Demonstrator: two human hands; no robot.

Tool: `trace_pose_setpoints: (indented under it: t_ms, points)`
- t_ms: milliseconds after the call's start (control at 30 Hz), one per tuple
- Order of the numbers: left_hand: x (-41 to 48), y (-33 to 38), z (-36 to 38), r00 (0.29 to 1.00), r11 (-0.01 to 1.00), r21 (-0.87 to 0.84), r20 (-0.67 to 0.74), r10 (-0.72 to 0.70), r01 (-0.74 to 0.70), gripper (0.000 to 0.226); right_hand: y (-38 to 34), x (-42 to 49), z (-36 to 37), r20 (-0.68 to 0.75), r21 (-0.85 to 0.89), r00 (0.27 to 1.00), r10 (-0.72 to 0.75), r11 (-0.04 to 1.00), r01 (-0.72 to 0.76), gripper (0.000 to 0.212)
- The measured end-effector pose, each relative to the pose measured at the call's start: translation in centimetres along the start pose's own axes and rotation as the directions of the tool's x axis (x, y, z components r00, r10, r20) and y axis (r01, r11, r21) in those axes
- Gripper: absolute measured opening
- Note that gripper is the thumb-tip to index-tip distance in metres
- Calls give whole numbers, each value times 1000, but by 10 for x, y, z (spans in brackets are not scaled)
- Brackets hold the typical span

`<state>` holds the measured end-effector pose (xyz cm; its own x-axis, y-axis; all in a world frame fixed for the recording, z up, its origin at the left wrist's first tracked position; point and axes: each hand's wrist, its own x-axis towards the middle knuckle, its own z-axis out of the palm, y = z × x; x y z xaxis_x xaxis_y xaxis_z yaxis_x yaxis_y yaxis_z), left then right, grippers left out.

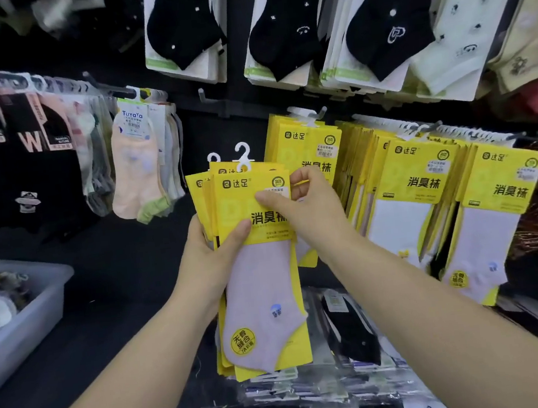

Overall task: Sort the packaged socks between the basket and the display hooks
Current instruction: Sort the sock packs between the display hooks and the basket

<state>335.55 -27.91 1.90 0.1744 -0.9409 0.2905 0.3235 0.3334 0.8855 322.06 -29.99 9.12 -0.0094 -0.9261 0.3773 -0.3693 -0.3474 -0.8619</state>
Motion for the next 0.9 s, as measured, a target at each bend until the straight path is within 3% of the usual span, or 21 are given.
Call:
trace_pose_setpoints:
  t_ms: [200,367,500,600,900]
  points:
    - [-2,-7,7,1000,999,-40,21,-10,10,62,11,4,-21,65,244,997,51,968,-65,18]
    - [1,-11,6,1000,1000,-3,-14,-4,4,53,9,13,-38,-39,326,995,86,943,-69,16]
    - [5,-9,-7,997,997,55,-64,48,-45,40,1,29,-66,-193,338,978,83,941,-13,20]
    - [8,-8,-18,989,985,151,-107,100,-84,33,-7,42,-72,-268,306,961,63,952,22,10]
    - [10,-7,-43,982,965,244,-139,131,-94,35,-24,70,-64,-232,87,972,-32,995,54,13]
